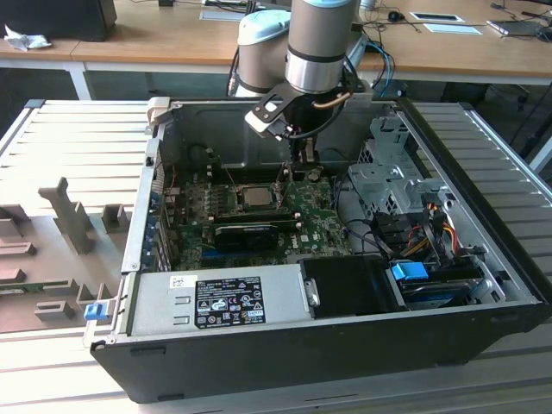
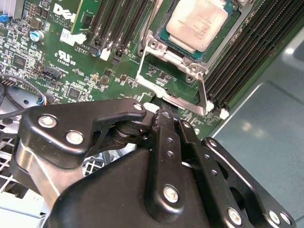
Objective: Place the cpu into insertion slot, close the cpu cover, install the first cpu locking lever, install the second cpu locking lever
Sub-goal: 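Close the cpu cover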
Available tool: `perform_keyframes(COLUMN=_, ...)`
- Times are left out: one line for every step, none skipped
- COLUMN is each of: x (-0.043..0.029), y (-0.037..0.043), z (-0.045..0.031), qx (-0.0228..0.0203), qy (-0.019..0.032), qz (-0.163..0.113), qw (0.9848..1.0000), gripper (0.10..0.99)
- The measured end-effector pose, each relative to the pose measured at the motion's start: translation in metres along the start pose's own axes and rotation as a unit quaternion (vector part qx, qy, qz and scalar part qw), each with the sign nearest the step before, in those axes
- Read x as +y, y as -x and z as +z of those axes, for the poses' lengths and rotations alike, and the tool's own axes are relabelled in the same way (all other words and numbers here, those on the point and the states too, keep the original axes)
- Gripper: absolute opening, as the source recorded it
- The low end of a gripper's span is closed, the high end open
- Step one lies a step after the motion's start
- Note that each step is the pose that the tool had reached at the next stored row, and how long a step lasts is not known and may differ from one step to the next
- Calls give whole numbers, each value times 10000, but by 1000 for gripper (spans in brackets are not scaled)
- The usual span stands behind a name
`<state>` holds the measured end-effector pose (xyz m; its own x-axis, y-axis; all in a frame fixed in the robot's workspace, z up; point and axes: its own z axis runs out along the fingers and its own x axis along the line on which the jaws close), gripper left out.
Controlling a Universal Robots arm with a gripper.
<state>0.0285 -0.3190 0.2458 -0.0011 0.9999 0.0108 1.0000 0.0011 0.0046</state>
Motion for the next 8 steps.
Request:
perform_keyframes(x=-4, y=0, z=0, qx=0, qy=0, qz=0, qw=10000, gripper=106)
perform_keyframes(x=-11, y=0, z=0, qx=0, qy=0, qz=-1, qw=10000, gripper=106)
perform_keyframes(x=-19, y=0, z=0, qx=0, qy=1, qz=-1, qw=10000, gripper=106)
perform_keyframes(x=-26, y=0, z=0, qx=0, qy=2, qz=0, qw=10000, gripper=106)
perform_keyframes(x=-36, y=0, z=0, qx=0, qy=3, qz=0, qw=10000, gripper=106)
perform_keyframes(x=-49, y=0, z=0, qx=0, qy=4, qz=0, qw=10000, gripper=106)
perform_keyframes(x=-55, y=0, z=0, qx=0, qy=4, qz=-1, qw=10000, gripper=106)
perform_keyframes(x=-61, y=0, z=0, qx=0, qy=5, qz=0, qw=10000, gripper=106)
